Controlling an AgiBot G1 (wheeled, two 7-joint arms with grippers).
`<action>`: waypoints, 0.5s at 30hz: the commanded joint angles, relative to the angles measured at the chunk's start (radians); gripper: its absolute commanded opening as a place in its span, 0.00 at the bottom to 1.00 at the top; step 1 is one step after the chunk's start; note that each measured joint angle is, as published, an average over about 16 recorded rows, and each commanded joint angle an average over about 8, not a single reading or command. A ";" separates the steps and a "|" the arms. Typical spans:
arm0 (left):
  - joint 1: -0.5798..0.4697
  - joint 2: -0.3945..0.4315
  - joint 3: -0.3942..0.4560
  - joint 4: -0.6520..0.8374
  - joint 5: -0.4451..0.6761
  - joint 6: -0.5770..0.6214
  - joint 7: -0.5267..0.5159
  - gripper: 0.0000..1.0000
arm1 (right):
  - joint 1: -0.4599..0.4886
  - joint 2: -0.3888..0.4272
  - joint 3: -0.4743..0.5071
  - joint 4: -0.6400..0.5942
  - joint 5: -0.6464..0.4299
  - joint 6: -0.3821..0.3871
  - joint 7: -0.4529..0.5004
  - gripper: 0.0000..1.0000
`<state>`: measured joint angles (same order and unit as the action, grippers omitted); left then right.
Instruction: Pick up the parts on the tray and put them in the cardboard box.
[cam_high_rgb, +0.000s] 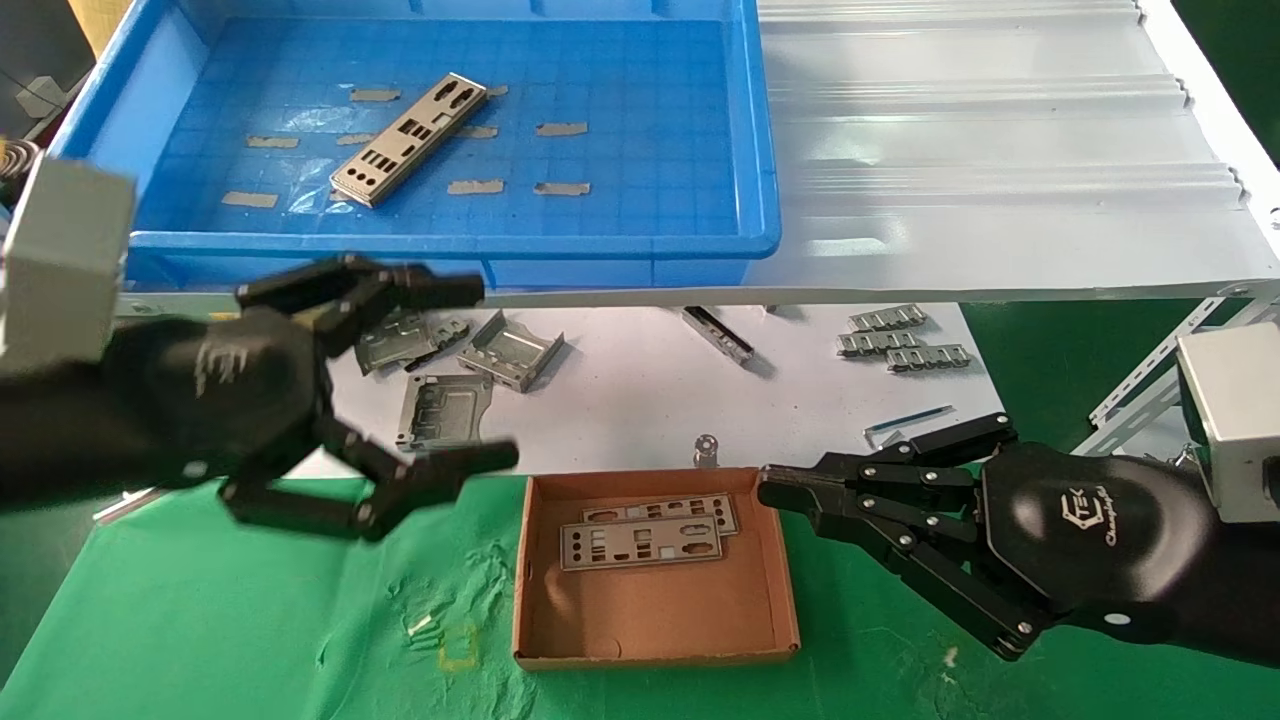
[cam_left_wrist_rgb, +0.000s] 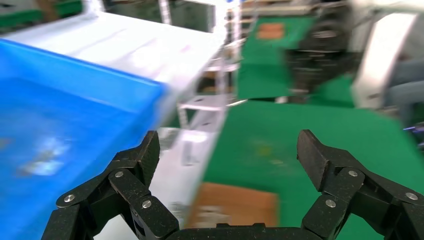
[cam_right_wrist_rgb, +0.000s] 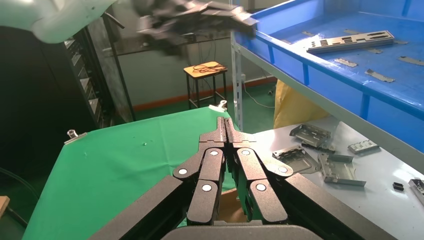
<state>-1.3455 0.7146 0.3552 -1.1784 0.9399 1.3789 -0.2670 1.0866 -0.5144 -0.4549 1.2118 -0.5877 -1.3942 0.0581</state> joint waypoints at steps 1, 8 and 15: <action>-0.066 0.023 0.018 0.020 0.056 -0.028 -0.017 1.00 | 0.000 0.000 0.000 0.000 0.000 0.000 0.000 0.00; -0.350 0.200 0.119 0.360 0.277 -0.112 -0.012 1.00 | 0.000 0.000 0.000 0.000 0.000 0.000 0.000 0.09; -0.554 0.356 0.183 0.727 0.427 -0.235 0.040 1.00 | 0.000 0.000 0.000 0.000 0.000 0.000 0.000 0.67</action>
<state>-1.8798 1.0578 0.5297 -0.4733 1.3477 1.1462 -0.2368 1.0866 -0.5144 -0.4549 1.2118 -0.5877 -1.3942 0.0581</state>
